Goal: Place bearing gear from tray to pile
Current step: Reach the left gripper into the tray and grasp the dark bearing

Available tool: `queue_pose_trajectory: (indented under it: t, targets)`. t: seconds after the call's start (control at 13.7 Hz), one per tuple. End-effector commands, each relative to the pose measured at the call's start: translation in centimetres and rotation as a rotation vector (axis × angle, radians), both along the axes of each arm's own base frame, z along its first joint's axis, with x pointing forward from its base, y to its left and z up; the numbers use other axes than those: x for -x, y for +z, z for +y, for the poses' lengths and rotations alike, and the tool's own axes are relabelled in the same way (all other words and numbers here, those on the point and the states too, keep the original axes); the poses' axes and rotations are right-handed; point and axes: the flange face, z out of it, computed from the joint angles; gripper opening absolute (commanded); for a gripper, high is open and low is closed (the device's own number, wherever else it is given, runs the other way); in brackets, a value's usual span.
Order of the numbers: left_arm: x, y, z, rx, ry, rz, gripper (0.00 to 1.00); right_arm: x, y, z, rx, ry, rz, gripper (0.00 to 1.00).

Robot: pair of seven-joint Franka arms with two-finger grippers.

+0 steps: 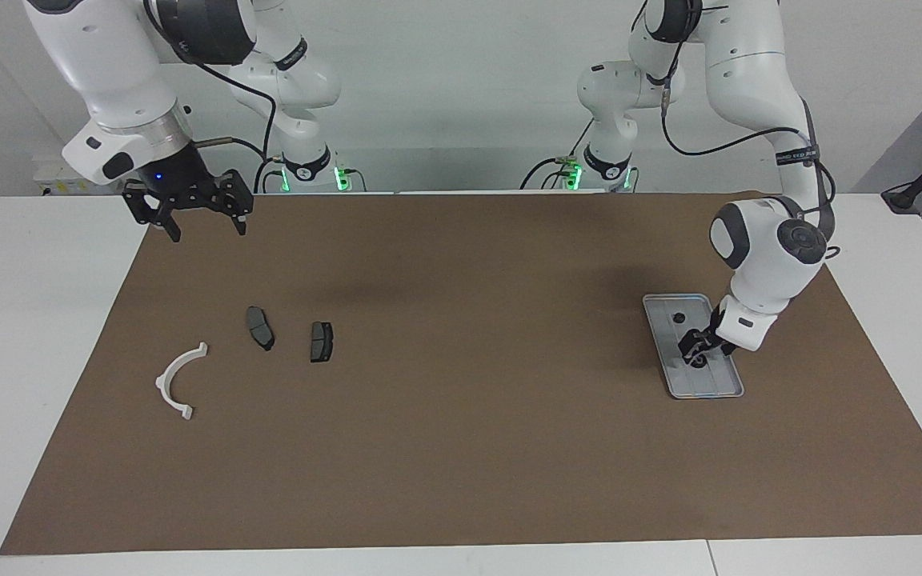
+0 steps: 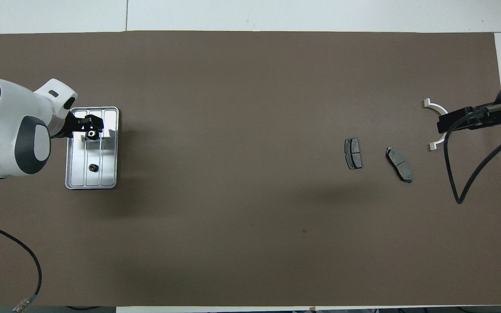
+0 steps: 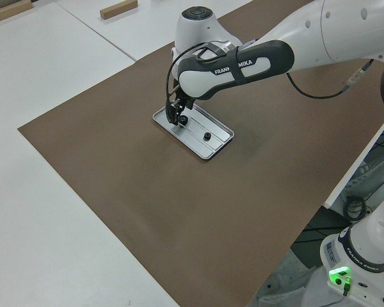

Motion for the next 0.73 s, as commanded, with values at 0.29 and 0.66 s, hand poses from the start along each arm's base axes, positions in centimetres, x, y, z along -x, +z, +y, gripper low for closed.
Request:
queue_pose_trajectory:
  t: [0.29, 0.66]
  targets:
    - [0.7, -2.1, -0.3, 0.004, 0.014, -0.018, 0.89, -0.1, -0.1, -0.5, -0.026, -0.029, -0.010, 1.00]
    - [0.8, -2.5, -0.3, 0.004, 0.014, -0.024, 0.86, -0.1, -0.1, -0.5, -0.026, -0.031, -0.008, 1.00]
